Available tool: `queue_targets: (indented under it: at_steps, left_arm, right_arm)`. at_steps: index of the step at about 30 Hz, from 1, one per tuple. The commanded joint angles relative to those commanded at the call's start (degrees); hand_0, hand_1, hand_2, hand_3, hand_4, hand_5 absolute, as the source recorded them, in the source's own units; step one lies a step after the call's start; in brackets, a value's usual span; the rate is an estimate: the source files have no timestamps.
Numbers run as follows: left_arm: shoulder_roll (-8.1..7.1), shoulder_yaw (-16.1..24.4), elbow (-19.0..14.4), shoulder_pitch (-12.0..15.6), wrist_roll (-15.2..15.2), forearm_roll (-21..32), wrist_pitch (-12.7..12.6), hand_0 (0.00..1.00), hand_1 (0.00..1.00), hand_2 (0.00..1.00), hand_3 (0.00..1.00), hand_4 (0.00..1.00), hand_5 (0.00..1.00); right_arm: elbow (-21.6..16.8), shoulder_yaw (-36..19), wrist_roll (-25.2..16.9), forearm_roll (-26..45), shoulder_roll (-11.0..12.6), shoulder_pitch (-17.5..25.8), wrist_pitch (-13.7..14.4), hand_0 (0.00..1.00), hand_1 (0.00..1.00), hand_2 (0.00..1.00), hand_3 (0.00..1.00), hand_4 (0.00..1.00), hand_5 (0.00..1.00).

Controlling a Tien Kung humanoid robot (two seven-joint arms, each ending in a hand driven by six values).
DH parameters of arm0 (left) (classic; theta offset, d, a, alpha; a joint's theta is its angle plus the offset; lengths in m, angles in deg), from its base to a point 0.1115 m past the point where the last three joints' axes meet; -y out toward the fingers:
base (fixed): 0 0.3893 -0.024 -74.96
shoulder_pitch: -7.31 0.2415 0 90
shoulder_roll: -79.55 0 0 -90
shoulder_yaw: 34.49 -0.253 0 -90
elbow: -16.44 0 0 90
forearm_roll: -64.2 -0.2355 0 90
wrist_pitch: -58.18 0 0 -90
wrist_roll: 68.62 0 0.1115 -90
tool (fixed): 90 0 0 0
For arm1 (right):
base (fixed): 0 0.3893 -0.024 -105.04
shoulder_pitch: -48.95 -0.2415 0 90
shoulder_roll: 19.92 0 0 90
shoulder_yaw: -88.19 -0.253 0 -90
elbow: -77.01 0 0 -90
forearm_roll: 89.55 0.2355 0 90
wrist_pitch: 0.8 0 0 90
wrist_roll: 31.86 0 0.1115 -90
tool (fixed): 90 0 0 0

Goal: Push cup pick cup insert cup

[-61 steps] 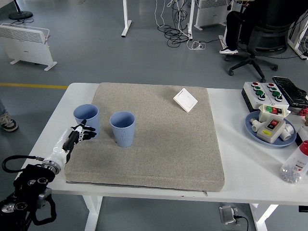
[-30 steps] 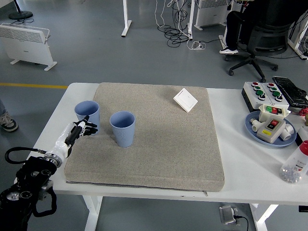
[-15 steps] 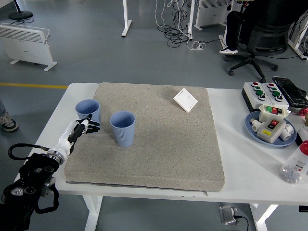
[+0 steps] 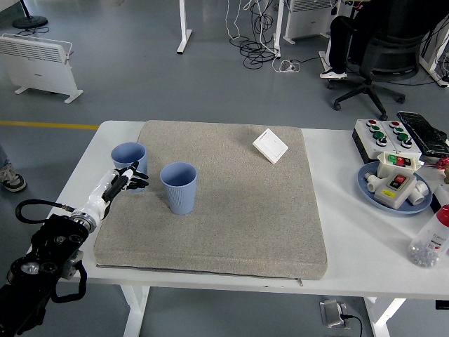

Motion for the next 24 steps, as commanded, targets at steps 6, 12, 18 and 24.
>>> queue_targets:
  at_steps: [6, 12, 18, 24]
  left_arm:
    - [-0.06, -0.10, 0.19, 0.06, -0.12, -0.18, 0.07, 0.770, 0.604, 0.529, 0.500, 0.601, 0.998]
    - [-0.41, -0.56, -1.32, 0.76, -0.24, 0.18, 0.02, 0.759, 0.604, 0.529, 0.499, 0.601, 0.998]
    - [-1.56, -0.96, -4.52, 2.51, -0.85, 0.01, 0.00, 0.711, 0.603, 0.529, 0.499, 0.602, 0.998]
    - [-3.74, 1.41, -10.78, 6.39, -2.66, -1.41, 0.28, 0.687, 0.604, 0.531, 0.503, 0.602, 0.998]
  right_arm:
    - [0.00, 0.30, -0.06, 0.41, -0.02, 0.16, -0.04, 0.752, 0.625, 0.629, 0.558, 0.074, 0.438]
    - [0.00, 0.28, -0.02, 0.25, -0.07, 0.27, -0.08, 0.752, 0.625, 0.629, 0.558, 0.075, 0.437]
    - [0.00, 0.23, -0.04, 0.32, -0.09, 0.43, -0.07, 0.752, 0.625, 0.628, 0.558, 0.075, 0.438]
    - [0.00, -0.05, -0.11, 0.57, -0.09, 0.53, -0.03, 0.752, 0.625, 0.629, 0.558, 0.075, 0.438]
